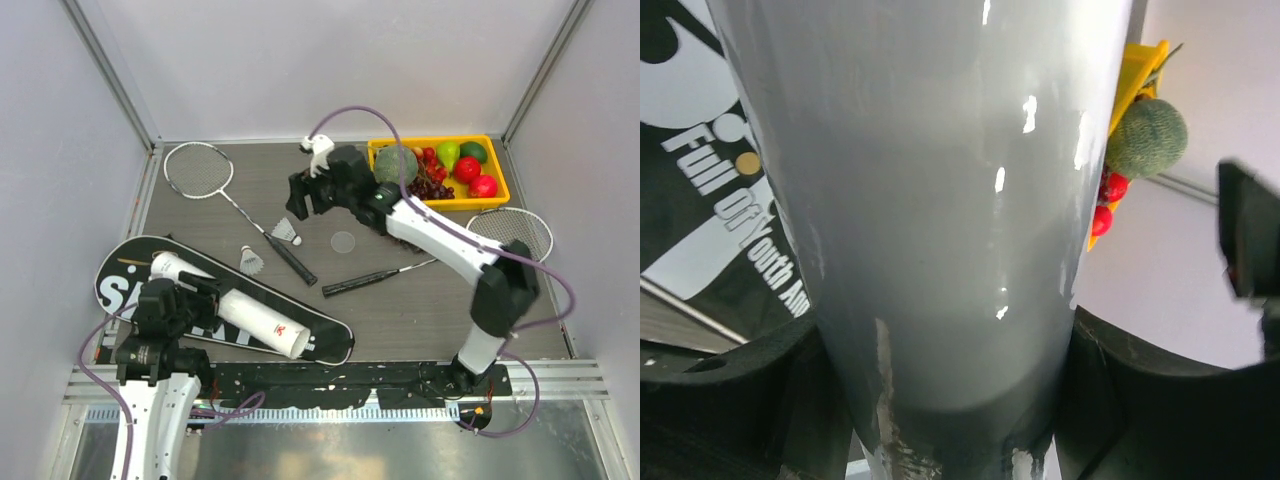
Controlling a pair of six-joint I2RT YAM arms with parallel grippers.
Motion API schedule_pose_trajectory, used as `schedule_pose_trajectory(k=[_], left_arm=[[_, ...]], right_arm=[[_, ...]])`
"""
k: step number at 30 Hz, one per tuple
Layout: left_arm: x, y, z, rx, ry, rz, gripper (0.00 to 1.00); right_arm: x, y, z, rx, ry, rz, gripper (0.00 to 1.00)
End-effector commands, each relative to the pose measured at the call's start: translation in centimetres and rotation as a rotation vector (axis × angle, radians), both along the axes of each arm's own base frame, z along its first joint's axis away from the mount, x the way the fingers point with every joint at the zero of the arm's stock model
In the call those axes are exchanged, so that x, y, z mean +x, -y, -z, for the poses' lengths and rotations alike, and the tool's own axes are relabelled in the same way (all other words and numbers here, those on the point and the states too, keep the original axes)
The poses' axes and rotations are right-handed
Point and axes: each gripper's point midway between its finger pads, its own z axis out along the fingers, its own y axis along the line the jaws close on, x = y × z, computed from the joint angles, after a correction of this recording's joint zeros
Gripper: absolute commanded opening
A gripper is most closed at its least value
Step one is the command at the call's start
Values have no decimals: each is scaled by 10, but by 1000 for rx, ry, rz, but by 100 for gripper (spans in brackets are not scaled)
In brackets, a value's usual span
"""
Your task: Pack up the badminton gear
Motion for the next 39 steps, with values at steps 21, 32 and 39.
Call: schedule_pose_trajectory(k=[21, 32, 39], left_arm=[[-25, 6, 1, 117, 23, 174, 9], [-22, 3, -8, 126, 29, 155, 8], [-20, 1, -12, 140, 33, 145, 8]], right_arm=[[56, -136, 108, 23, -158, -382, 77], [58, -106, 128, -100, -162, -391, 75], [53, -70, 138, -196, -157, -416, 65]])
